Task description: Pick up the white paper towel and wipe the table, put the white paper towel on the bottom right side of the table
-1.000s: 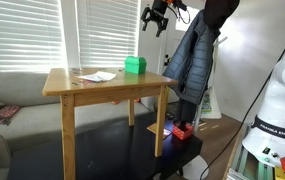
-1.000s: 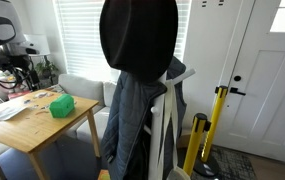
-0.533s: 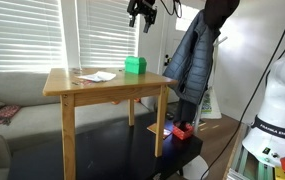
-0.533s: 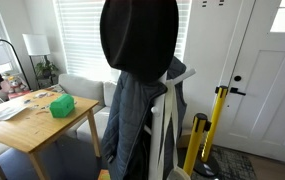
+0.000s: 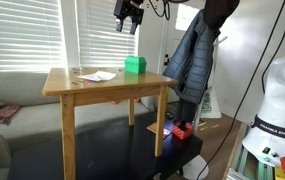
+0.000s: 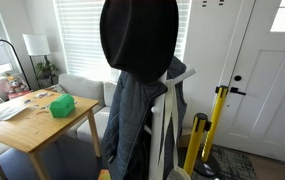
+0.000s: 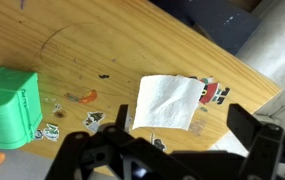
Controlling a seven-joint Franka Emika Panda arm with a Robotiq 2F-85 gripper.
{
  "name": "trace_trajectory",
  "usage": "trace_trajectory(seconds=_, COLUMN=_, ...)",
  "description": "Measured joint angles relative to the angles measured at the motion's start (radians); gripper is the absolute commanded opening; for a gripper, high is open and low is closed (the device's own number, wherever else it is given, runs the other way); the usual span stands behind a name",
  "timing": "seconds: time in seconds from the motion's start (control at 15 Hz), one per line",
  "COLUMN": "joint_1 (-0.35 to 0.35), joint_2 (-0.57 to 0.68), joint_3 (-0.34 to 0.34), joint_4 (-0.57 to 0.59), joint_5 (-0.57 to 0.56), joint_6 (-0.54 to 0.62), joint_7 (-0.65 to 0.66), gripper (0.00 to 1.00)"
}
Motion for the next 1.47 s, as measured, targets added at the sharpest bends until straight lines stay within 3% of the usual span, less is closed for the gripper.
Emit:
trace_trajectory(seconds=0.53, joint_1=0.002, joint_2=0.010, joint_3=-0.003, joint_4=0.003, joint_5=-0.003, joint_6=0.017, joint_7=-0.025, gripper=1.00)
trace_trajectory(seconds=0.93, joint_1=0.028, joint_2=0.192, joint_3=-0.002, joint_4=0.049, joint_5=-0.072, joint_6=0.160, joint_7=-0.052, gripper=1.00)
trace_trajectory(seconds=1.47, joint_1=0.069, joint_2=0.398, joint_3=-0.060, joint_4=0.142, joint_5=-0.118, joint_6=0.353, joint_7=-0.074, gripper=1.00)
